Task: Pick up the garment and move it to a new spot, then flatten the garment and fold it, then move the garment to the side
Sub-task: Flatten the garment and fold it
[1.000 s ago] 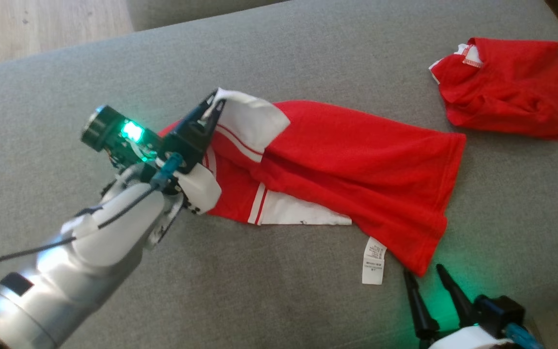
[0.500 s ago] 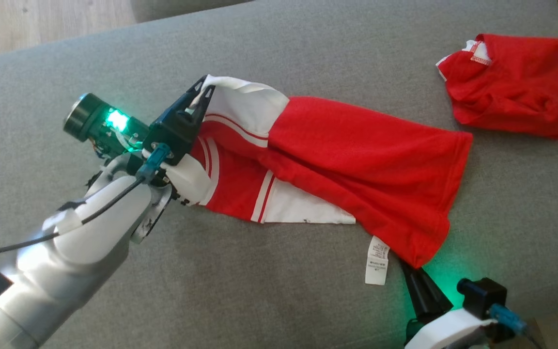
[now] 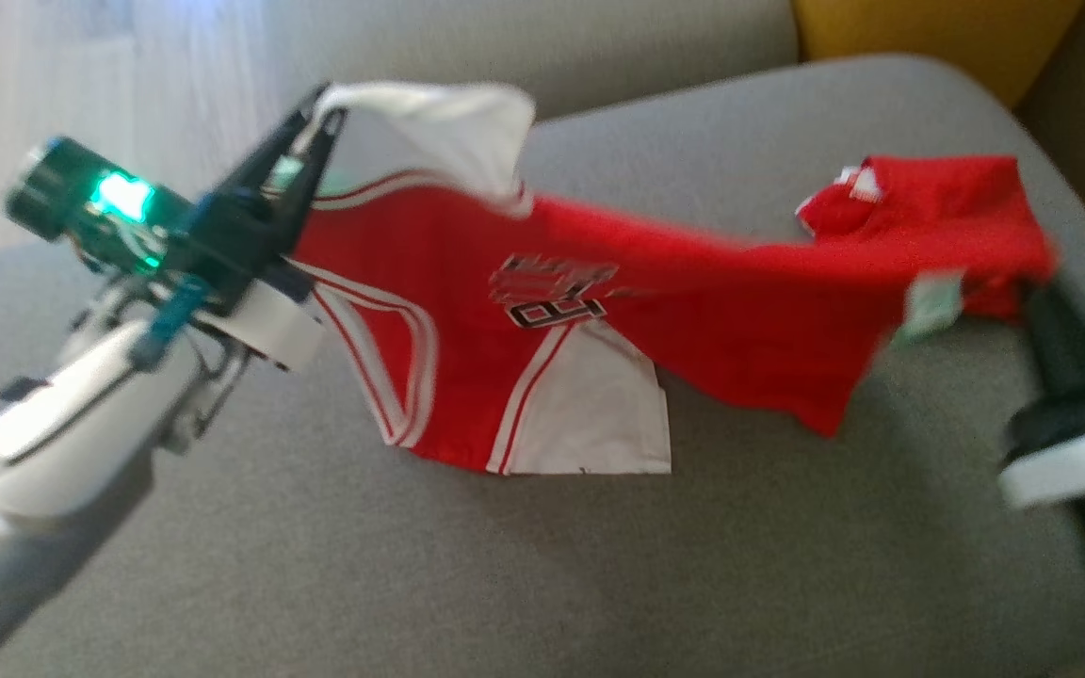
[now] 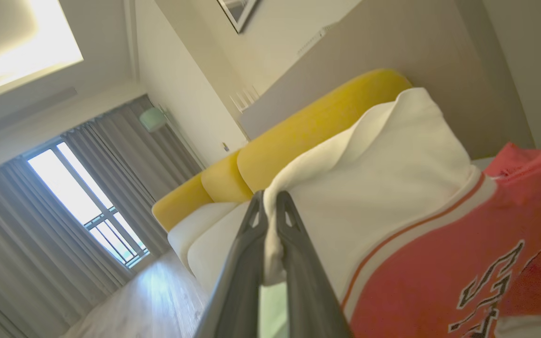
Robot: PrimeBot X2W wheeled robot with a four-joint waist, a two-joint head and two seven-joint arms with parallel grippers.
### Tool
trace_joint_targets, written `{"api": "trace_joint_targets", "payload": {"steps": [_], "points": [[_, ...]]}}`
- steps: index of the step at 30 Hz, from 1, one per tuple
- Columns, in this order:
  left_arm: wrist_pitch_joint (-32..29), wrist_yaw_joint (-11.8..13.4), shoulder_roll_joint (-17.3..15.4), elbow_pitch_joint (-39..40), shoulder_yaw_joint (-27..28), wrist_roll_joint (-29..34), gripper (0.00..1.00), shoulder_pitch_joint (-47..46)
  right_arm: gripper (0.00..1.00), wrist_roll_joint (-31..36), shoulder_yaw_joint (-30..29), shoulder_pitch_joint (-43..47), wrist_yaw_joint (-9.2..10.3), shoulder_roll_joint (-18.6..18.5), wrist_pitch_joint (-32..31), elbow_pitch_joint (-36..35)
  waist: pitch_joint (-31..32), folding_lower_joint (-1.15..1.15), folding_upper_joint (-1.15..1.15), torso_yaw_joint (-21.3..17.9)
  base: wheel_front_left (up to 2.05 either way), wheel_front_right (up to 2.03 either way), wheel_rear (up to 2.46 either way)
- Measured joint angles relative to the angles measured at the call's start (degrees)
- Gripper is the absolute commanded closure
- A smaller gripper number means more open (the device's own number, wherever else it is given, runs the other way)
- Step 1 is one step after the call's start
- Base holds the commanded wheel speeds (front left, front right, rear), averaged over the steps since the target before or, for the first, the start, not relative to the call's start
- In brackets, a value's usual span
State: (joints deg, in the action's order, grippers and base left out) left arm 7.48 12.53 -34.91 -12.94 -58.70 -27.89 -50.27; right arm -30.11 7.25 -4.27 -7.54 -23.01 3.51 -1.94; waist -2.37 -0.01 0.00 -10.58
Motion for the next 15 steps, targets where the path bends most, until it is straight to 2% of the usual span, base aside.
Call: {"api": "trace_joint_targets", "payload": {"steps": [7, 11, 15], "points": [[-0.62, -0.22, -5.45, 10.11, 4.37, -0.4, 1.0, -6.31, 1.0, -4.95, -6.65, -8.73, 0.0, -6.78, -8.04, -6.57, 3.75, -0.01, 0.0, 2.39, 0.0, 0.0, 0.0], [-2.88, -2.36, -6.49, 11.07, 6.16, -0.59, 1.0, -12.54, 1.0, -6.53, -6.34, -16.0, 0.0, -8.02, -11.46, -6.37, 3.28, -0.01, 0.0, 4.04, 0.0, 0.0, 0.0], [-5.27, -6.28, -5.52, 5.95, 6.48, -1.02, 1.0, -17.92, 1.0, -7.83, -2.23, -25.94, 0.0, -8.02, -13.83, -0.4, 1.05, 0.01, 0.0, 4.94, 0.0, 0.0, 0.0]]}}
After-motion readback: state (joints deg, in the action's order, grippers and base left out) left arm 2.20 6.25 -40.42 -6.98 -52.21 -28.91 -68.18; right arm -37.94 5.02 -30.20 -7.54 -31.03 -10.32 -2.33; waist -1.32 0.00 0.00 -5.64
